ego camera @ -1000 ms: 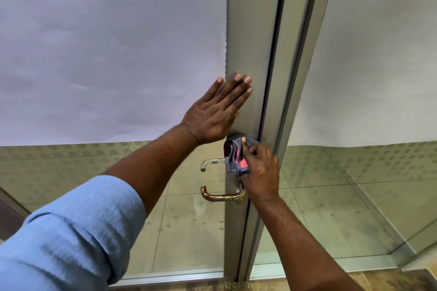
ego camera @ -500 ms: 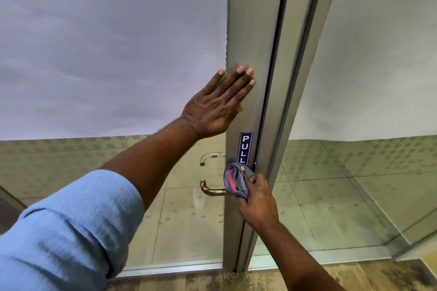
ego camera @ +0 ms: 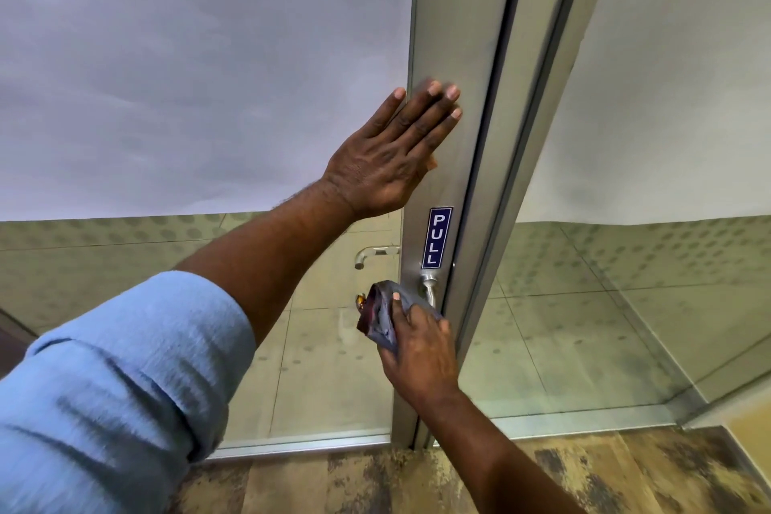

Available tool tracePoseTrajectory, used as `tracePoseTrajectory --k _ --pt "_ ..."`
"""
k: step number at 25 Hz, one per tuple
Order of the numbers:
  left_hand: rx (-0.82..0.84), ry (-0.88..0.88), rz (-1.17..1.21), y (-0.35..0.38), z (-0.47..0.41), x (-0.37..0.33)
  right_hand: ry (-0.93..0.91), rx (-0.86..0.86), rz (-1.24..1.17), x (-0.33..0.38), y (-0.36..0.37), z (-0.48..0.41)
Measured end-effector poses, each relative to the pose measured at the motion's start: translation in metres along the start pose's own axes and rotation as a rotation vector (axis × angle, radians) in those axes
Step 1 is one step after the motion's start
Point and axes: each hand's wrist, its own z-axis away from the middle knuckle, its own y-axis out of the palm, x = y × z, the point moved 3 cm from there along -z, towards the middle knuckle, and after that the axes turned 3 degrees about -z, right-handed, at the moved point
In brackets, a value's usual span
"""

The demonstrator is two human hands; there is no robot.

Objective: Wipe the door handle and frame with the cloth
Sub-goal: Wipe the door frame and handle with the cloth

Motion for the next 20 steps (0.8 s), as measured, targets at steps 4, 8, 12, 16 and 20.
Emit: tracePoseTrajectory --k 4,8,12,16,20 --pt "0.007 0.004 -0.022 -0.004 0.0 -0.001 -0.096 0.002 0.04 0.016 0.002 -0.013" --pt "0.002 0.006 -0.05 -0.006 0.0 -0.001 -0.212 0.074 0.024 0.016 0.012 -0.012" --pt "0.005 0.002 -0.046 -0.006 0.0 -0.002 -0.177 0.126 0.03 -0.001 0.011 -0.004" --pt "-0.002 0.004 -0.042 -0.005 0.001 -0.002 -0.097 0.084 0.005 -0.036 -0.002 0.005" --pt "0.01 0.004 -0.042 -0.004 0.0 -0.002 -0.068 0.079 -0.048 -0.046 -0.002 0.012"
